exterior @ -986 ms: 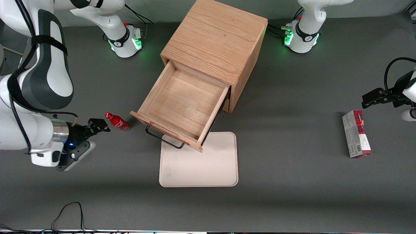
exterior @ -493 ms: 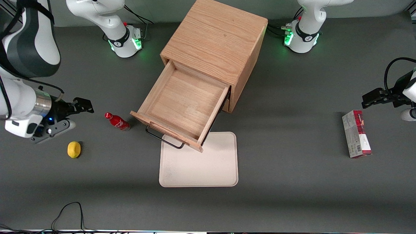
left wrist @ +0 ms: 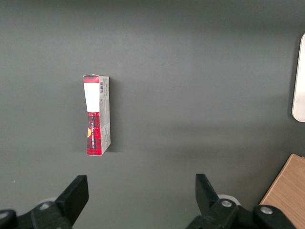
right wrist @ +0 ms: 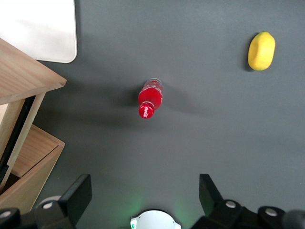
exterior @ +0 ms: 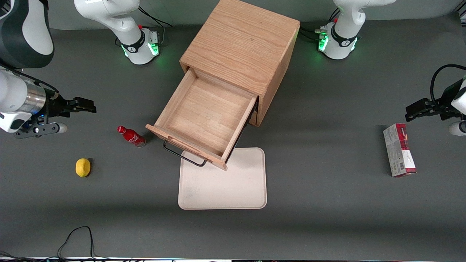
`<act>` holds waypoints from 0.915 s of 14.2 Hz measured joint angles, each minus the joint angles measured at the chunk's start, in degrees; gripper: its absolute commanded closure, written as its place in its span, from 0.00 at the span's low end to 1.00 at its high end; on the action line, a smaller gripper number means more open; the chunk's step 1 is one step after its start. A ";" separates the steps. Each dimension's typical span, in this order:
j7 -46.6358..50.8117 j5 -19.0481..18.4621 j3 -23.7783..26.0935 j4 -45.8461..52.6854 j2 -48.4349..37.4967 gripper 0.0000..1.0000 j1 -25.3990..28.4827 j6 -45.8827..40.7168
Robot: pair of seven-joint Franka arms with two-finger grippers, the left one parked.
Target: Open upper drawer
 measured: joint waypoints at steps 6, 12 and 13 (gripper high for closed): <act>0.19 0.00 -0.31 -3.16 -5.41 0.00 1.08 1.90; 1.17 -0.01 1.35 -14.96 -17.08 0.00 -0.71 5.40; 1.22 -0.01 3.00 -14.94 -17.38 0.00 -2.26 5.47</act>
